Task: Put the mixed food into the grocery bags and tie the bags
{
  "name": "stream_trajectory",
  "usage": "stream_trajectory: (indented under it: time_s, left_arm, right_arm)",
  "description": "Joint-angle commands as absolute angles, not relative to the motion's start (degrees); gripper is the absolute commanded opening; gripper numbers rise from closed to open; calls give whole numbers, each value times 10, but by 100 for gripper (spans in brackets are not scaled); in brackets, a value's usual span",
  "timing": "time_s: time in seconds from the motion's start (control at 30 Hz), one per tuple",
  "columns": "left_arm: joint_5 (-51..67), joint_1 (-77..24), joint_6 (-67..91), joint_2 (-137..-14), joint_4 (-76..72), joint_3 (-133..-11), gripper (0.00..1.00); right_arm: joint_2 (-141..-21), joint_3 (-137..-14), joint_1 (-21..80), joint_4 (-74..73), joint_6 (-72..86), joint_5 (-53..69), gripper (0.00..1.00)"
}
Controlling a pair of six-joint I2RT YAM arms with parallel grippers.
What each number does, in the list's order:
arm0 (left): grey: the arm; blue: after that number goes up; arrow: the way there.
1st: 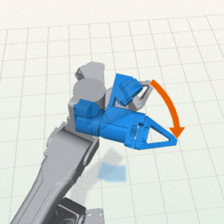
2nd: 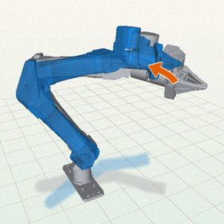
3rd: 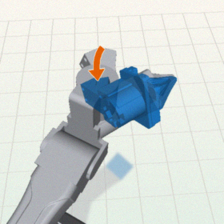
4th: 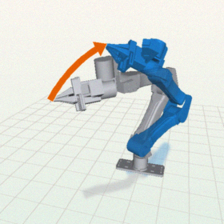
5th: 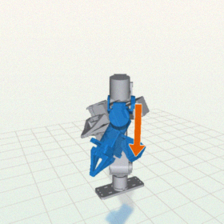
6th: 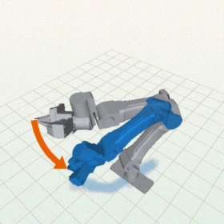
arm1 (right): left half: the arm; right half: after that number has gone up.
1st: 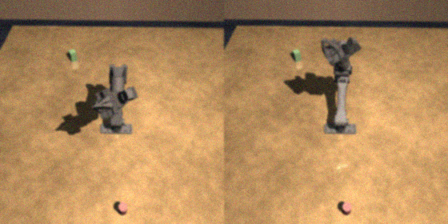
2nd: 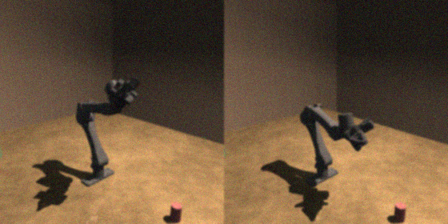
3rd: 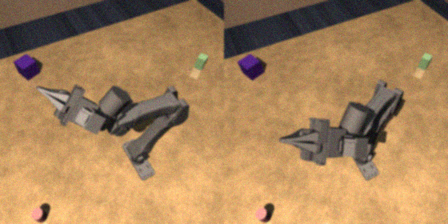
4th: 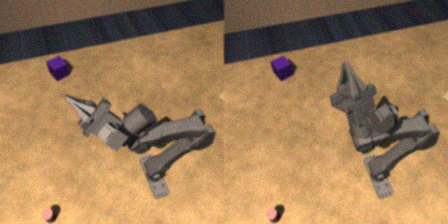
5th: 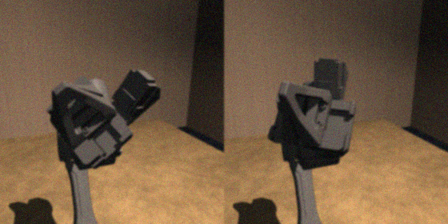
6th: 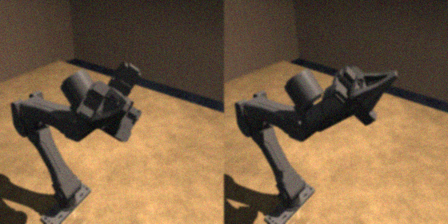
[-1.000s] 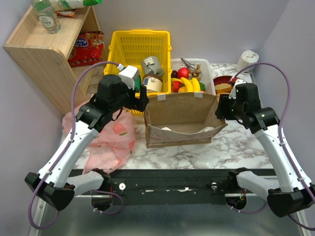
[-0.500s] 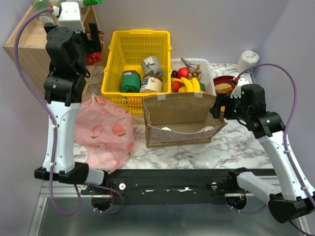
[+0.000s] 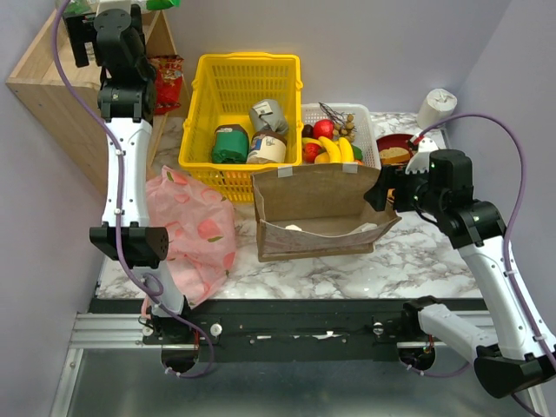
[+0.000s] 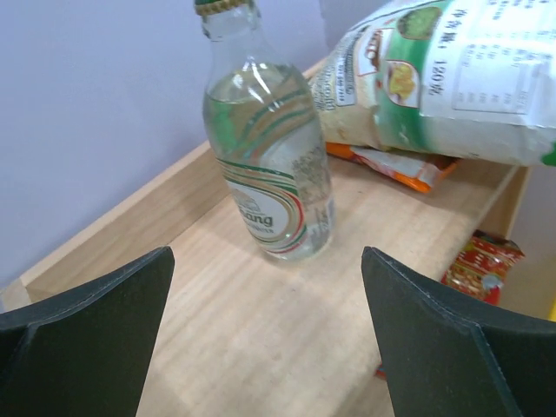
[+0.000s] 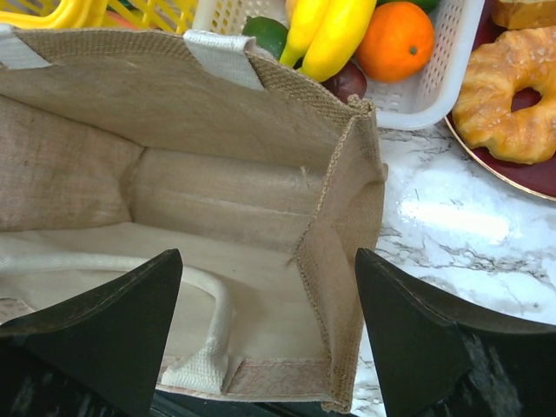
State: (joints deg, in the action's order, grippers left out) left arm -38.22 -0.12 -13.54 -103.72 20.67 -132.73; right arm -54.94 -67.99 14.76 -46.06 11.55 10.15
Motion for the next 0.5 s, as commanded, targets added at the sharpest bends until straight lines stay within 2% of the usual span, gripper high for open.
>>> stream_trajectory:
  time_s: [0.0,0.47]
  left_arm:
    - [-405,32,-150,-1054,142,-1359,99]
    - [-327,63,-115,-1114,137,-1392,99]
  right_arm:
    - [-537,-707,145,-465,120,124,89]
    - [-535,-722,145,-463,135,148,90]
